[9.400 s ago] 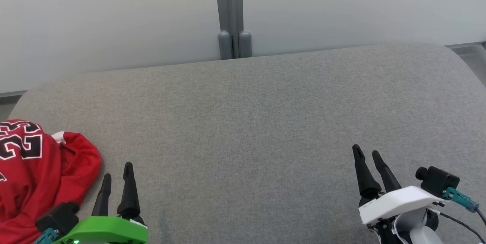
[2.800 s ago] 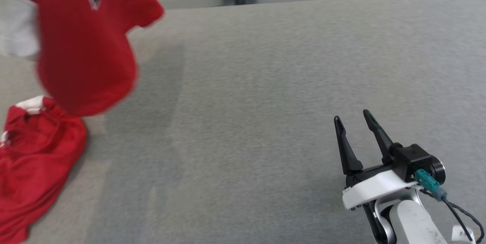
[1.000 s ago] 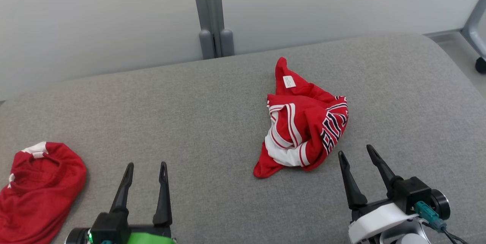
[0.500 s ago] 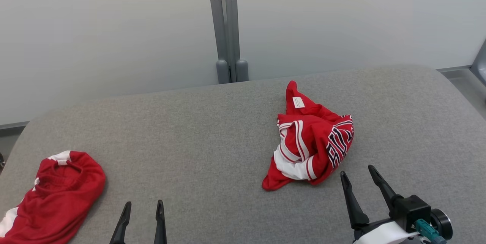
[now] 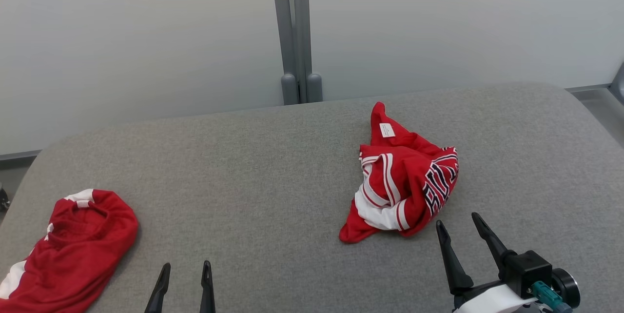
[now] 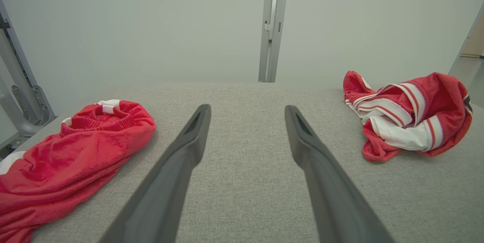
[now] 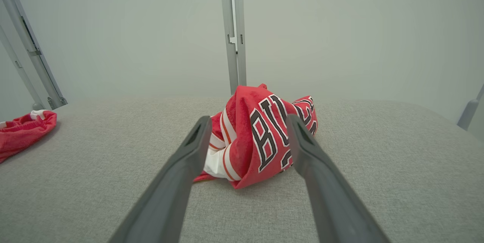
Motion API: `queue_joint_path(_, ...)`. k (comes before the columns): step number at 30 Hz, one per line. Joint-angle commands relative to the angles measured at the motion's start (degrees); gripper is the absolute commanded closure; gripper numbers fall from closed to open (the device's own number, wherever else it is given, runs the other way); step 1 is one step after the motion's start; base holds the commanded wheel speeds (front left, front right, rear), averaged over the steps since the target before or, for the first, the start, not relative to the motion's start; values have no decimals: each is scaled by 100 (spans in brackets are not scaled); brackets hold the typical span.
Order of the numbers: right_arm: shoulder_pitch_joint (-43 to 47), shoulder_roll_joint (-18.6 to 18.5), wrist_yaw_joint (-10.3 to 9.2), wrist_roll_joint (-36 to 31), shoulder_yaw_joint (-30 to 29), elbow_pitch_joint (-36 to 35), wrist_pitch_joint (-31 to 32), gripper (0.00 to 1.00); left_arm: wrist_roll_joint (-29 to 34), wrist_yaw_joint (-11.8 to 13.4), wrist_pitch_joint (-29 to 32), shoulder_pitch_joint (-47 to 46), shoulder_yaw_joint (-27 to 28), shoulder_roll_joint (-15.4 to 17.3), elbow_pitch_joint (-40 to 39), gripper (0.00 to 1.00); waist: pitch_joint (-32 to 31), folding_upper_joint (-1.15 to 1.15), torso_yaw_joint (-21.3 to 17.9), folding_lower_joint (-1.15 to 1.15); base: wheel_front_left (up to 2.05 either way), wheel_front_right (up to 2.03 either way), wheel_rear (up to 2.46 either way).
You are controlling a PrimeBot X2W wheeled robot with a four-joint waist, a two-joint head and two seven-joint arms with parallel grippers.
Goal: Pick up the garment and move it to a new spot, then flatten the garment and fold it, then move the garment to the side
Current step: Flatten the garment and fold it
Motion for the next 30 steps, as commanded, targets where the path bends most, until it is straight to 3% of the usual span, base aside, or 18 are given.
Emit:
queue_joint_path(1, 29, -12, -8, 19, -7, 13, -2, 0, -2, -21, -3, 6, -4, 0, 16, 0, -4, 0, 16, 0, 0, 0, 0)
queue_joint_path(30, -44, -12, -8, 50, -2, 82, -2, 0, -55, 15, -3, -34, -73, 0, 185, 0, 36, 0, 52, 0, 0, 0, 0)
